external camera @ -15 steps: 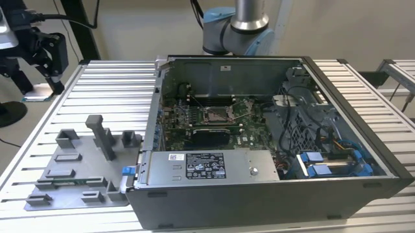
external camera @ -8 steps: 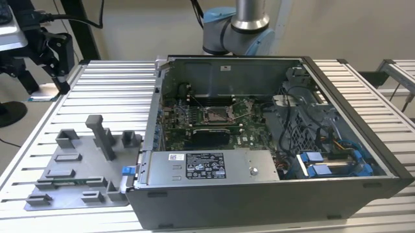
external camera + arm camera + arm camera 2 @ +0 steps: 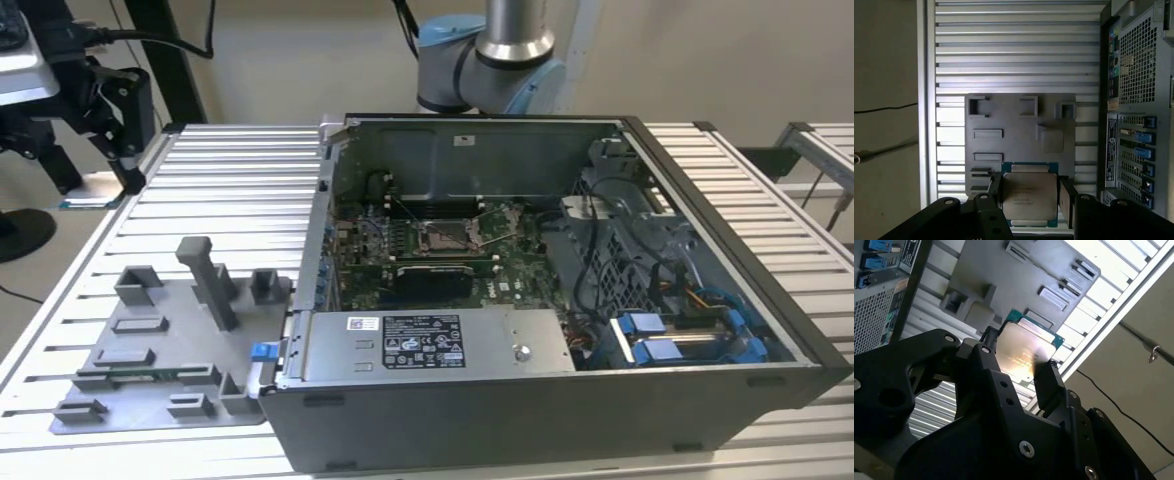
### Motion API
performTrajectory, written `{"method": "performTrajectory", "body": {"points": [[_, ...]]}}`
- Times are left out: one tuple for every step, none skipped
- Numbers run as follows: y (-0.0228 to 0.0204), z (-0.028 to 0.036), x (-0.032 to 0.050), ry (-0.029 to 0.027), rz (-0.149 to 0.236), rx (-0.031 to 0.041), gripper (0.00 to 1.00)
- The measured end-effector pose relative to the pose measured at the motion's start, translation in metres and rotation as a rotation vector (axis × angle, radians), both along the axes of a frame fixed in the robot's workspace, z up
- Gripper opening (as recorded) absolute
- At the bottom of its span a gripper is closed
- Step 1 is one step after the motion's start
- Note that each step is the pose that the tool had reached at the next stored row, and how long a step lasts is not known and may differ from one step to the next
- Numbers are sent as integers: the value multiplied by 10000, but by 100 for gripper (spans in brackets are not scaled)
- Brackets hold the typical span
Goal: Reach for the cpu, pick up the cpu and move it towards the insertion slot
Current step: 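Pick up the cpu and move it towards the insertion slot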
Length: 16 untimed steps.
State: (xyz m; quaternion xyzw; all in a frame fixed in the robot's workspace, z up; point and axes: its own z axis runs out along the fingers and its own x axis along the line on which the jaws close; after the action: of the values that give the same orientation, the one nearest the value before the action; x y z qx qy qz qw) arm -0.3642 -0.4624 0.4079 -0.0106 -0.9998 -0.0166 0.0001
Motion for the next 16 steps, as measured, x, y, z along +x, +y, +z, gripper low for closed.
{"method": "performTrajectory", "body": {"points": [[0,0,2,0,0,0,0],[0,0,9,-1,1,0,0],[0,0,17,1,2,0,0],[0,0,29,0,0,0,0],[0,0,45,0,0,0,0],[0,0,60,0,0,0,0],[0,0,76,0,0,0,0],[0,0,93,0,1,0,0],[0,0,110,0,1,0,0],[0,0,124,0,1,0,0],[0,0,138,0,0,0,0],[0,0,153,-1,1,1,0],[0,0,166,0,0,0,0],[1,0,179,-1,0,1,0],[0,0,191,0,0,0,0],[0,0,204,0,0,0,0]]}}
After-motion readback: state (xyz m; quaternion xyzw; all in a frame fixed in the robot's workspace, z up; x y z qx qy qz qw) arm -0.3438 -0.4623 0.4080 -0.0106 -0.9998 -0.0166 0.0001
